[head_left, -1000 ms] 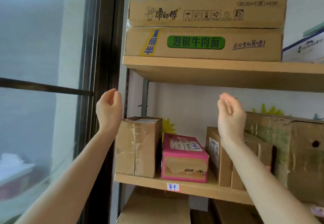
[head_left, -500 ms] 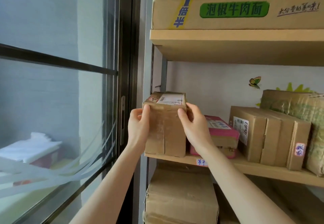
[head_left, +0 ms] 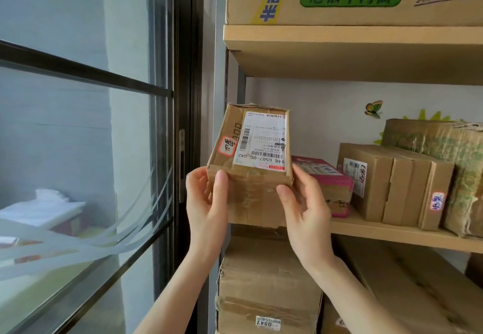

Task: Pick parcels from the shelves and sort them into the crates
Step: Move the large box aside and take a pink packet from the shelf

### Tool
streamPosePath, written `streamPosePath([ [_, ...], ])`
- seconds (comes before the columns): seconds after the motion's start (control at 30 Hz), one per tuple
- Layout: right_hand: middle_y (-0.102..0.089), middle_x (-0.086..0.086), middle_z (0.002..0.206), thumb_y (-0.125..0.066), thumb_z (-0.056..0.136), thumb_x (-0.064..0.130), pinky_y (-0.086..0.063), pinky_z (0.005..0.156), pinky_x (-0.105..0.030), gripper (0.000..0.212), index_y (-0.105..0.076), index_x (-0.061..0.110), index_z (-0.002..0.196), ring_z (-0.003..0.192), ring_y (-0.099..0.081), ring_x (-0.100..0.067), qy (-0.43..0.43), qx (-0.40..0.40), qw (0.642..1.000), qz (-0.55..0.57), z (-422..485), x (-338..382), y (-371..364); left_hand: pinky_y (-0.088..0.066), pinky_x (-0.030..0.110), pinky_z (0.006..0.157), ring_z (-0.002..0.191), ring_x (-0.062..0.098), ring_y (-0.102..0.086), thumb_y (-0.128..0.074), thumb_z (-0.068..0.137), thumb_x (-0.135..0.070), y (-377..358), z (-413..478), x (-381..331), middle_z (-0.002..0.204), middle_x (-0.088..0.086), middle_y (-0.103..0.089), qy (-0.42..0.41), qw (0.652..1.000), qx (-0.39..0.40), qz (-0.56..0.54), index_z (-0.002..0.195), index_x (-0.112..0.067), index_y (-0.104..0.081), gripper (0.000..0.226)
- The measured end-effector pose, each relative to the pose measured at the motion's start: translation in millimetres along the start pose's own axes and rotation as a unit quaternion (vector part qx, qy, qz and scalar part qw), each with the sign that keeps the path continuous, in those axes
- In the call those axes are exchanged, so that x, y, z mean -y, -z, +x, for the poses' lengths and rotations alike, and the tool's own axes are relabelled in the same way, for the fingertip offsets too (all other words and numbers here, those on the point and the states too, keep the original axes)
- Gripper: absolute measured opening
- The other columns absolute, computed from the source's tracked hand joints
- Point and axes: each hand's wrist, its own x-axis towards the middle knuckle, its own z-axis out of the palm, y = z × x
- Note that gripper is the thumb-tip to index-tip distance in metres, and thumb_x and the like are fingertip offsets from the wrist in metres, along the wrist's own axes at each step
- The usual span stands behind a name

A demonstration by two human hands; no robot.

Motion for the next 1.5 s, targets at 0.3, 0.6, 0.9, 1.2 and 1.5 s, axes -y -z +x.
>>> streamPosePath([
  [0.3,-0.062,-0.008,0.118,-0.053,0.093,0.020,-0.048,0.095,-0.036,0.031,-0.053,0.007,0.122,0.108,-0.057,-0.021,-0.206,0.052,0.976,-0.048,109.7,-22.0,-14.8,-0.047,0.029,0.089,0.114,0.020,-0.053,-0.048,0.095,-0.016,-22.7,94.0,24.8,0.126,0.009,-0.054,0.103,0.981,0.048,0.155,0.129,-0.010,-0.042,0.035],
  [0.6,-0.058,0.002,0.114,-0.049,0.095,0.022,-0.044,0.091,-0.025,0.032,-0.054,0.008,0.124,0.110,-0.054,-0.013,-0.233,0.070,0.967,-0.078,94.5,-27.7,-7.2,-0.041,0.023,0.093,0.110,0.009,-0.049,-0.054,0.092,-0.016,-24.4,69.9,36.1,0.119,0.000,-0.052,0.075,0.973,-0.080,0.202,0.126,-0.011,-0.048,0.034],
  [0.9,-0.063,-0.009,0.118,-0.042,0.098,0.026,-0.039,0.077,-0.019,0.037,-0.054,0.005,0.126,0.102,-0.058,-0.016,-0.193,0.044,0.923,-0.329,72.5,-57.3,86.0,-0.040,0.011,0.074,0.100,0.011,-0.057,-0.040,0.097,-0.025,-83.4,-14.1,39.5,0.118,-0.003,-0.056,-0.079,0.897,0.227,0.370,0.128,-0.016,-0.046,0.033],
  [1.2,-0.063,-0.004,0.117,-0.047,0.096,0.022,-0.041,0.071,-0.007,0.032,-0.058,0.008,0.122,0.095,-0.050,-0.003,-0.186,-0.011,0.949,-0.253,45.0,-61.0,95.4,-0.045,0.036,0.074,0.084,0.022,-0.051,-0.043,0.093,-0.042,-104.3,-10.7,46.0,0.086,0.009,-0.057,0.085,0.948,0.141,0.274,0.080,-0.012,-0.053,0.034],
  [1.5,-0.060,-0.001,0.115,-0.063,0.084,0.005,-0.048,0.080,-0.006,0.040,-0.049,0.027,0.114,0.103,-0.058,0.006,-0.162,-0.142,0.977,-0.012,-30.0,-39.2,103.5,-0.043,0.003,0.056,0.081,0.004,-0.060,-0.058,0.090,-0.021,-87.4,-45.9,33.5,0.087,-0.004,-0.063,0.148,0.983,0.060,0.086,0.081,-0.015,-0.052,0.012],
])
